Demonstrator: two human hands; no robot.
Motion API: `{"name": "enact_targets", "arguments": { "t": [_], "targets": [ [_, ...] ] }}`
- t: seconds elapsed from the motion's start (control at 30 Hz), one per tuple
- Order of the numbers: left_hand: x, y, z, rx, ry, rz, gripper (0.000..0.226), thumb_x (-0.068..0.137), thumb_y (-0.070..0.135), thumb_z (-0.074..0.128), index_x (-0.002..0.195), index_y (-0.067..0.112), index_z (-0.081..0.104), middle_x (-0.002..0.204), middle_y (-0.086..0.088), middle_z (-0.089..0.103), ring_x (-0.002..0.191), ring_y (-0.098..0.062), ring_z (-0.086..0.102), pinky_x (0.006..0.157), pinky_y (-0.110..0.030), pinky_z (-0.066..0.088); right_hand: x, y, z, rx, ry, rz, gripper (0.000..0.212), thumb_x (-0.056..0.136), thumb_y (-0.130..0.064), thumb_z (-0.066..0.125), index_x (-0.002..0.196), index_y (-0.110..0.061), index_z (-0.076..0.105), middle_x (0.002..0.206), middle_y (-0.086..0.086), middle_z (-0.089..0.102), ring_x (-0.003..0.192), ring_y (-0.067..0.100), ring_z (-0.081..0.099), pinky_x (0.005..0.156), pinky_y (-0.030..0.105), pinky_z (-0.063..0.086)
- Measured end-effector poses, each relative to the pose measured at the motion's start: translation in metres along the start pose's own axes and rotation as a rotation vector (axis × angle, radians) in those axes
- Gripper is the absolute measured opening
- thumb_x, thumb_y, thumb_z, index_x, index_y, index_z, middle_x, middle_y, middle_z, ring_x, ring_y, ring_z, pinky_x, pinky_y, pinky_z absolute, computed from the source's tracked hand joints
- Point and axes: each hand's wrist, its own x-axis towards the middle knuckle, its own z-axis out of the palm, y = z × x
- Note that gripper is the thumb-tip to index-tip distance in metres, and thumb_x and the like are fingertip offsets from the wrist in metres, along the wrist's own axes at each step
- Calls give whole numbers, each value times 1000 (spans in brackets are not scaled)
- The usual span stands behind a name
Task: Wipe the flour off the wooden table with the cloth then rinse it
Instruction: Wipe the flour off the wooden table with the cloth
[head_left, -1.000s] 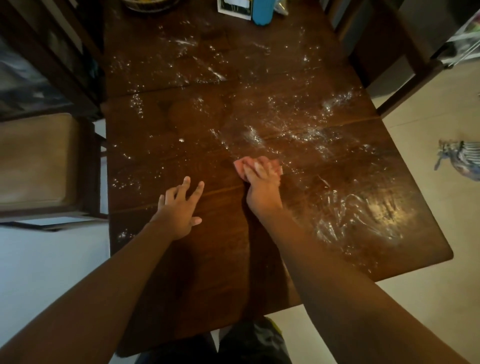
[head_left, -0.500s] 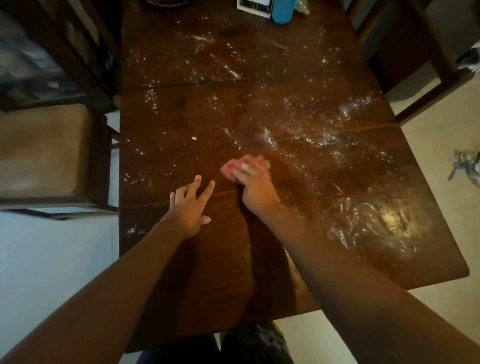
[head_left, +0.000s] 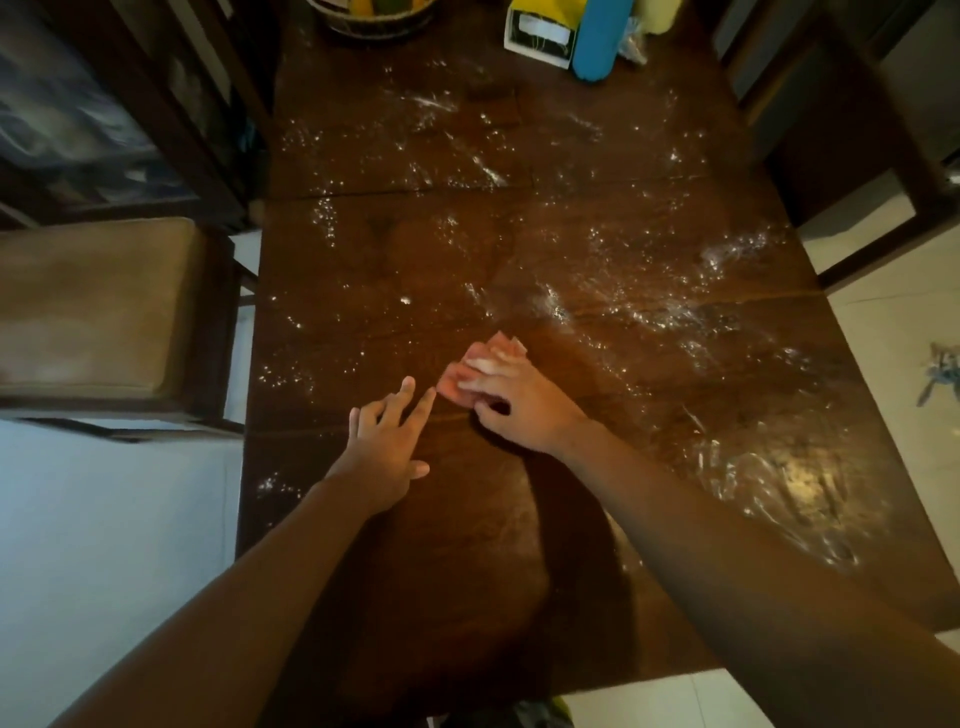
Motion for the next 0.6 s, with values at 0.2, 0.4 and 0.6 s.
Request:
{"name": "enact_targets", "arguments": {
  "t": [0.2, 0.4, 0.6],
  "targets": [
    [1, -1, -3, 10, -12, 10, 97, 96, 38, 59, 152, 39, -20, 162, 7, -24, 150, -30, -4, 120, -55, 8, 45, 16, -17, 0, 278, 324, 38, 101, -15, 54, 137, -25, 62, 154, -2, 48, 147, 20, 35, 126, 47, 20],
    [2, 1, -7, 25, -36, 8, 95, 96, 39, 58, 153, 38, -18, 162, 6, -22, 149, -31, -2, 120, -54, 11, 74, -3, 1, 28, 36, 45, 40, 100, -18, 57, 137, -30, 61, 161, -2, 39, 153, 22, 22, 124, 43, 4],
    [3, -3, -4, 19, -38, 31, 97, 95, 40, 60, 153, 38, -19, 162, 6, -22, 149, -31, -2, 119, -55, 14, 90, 33, -32, 14, 251, 214, 40, 99, -7, 55, 136, -21, 62, 152, 3, 48, 145, 25, 37, 124, 46, 21]
  ]
}}
